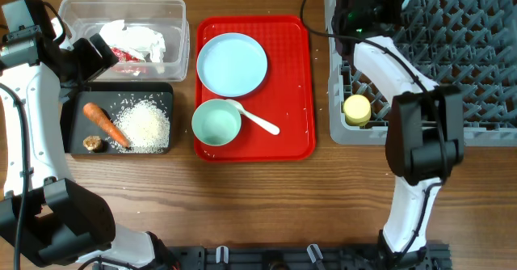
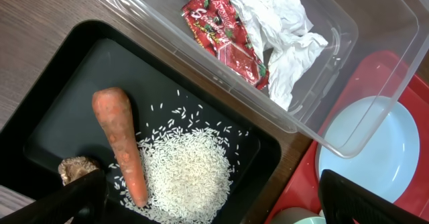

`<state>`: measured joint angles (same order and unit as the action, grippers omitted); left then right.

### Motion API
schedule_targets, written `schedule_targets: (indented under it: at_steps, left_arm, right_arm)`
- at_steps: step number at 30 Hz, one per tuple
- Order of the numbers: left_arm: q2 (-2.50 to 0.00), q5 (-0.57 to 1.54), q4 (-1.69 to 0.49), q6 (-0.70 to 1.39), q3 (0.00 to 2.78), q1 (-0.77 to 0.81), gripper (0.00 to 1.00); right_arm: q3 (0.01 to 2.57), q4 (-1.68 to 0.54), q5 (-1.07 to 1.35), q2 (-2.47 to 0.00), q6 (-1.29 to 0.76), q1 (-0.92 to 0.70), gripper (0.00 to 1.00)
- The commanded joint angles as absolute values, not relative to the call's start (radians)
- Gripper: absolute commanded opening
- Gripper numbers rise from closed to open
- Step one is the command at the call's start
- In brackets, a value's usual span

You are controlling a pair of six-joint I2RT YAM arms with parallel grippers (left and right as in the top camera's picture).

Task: Sort waste into correct bins and load items into the dishwasher rack
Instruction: 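Place the blue bowl into the rack's back row, then grasp the green bowl on the red tray with the right gripper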

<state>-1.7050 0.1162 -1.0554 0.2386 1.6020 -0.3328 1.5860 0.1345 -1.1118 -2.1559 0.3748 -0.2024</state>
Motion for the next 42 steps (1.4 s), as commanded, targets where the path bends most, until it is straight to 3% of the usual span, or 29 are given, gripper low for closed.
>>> schedule_targets:
  at_steps: [1,10,15,17,18,19,20,32,36,39,40,42]
  left_arm:
    - [-1.694,0.107,-1.056,0.247,1.621,-0.332,1.0]
    - [-1.695,0.107,-1.056,0.247,1.621,-0.332,1.0]
    - [-1.695,0.107,-1.056,0.247,1.621,-0.332,1.0]
    - [-1.695,0.107,-1.056,0.247,1.621,-0.332,1.0]
    - [-1.695,0.107,-1.056,0.247,1.621,-0.332,1.0]
    - [-1.694,0.107,-1.056,0.247,1.621,-0.332,1.0]
    - [-1.695,0.107,-1.056,0.247,1.621,-0.332,1.0]
    - [-1.695,0.107,-1.056,0.247,1.621,-0.332,1.0]
    - [-1.695,0.107,-1.056,0.247,1.621,-0.332,1.0]
    - [-1.695,0.107,-1.056,0.247,1.621,-0.332,1.0]
    - [-1.695,0.107,-1.056,0.247,1.621,-0.332,1.0]
    - [-1.694,0.107,-1.056,0.247,1.621,-0.332,1.0]
  right_arm:
    - [1.591,0.112,-1.152,-2.195,0.442,-0.211,0.04]
    - [1.582,0.053,-1.078,-2.197,0.445,-0.256,0.06]
    - [1.582,-0.016,-0.995,-2.197,0.444,-0.29,0.24]
    - [1.582,-0.023,-0.993,-2.197,0.445,-0.302,0.37]
    - [1.582,-0.027,-0.993,-2.197,0.445,-0.308,0.56]
    - [1.582,-0.032,-0.993,-2.197,0.445,-0.314,0.88]
    - [1.582,-0.036,-0.994,-2.197,0.445,-0.32,1.0]
    - [1.582,-0.045,-1.03,-2.109,0.438,-0.373,1.0]
    - [1.582,-0.076,-0.996,-2.056,0.316,-0.382,1.0]
    - [1.582,-0.213,-0.8,-2.02,0.19,-0.413,1.0]
    - [1.582,-0.364,-0.513,-1.995,0.123,-0.443,1.0]
    - [1.582,-0.49,-0.162,-1.973,0.043,-0.469,1.0]
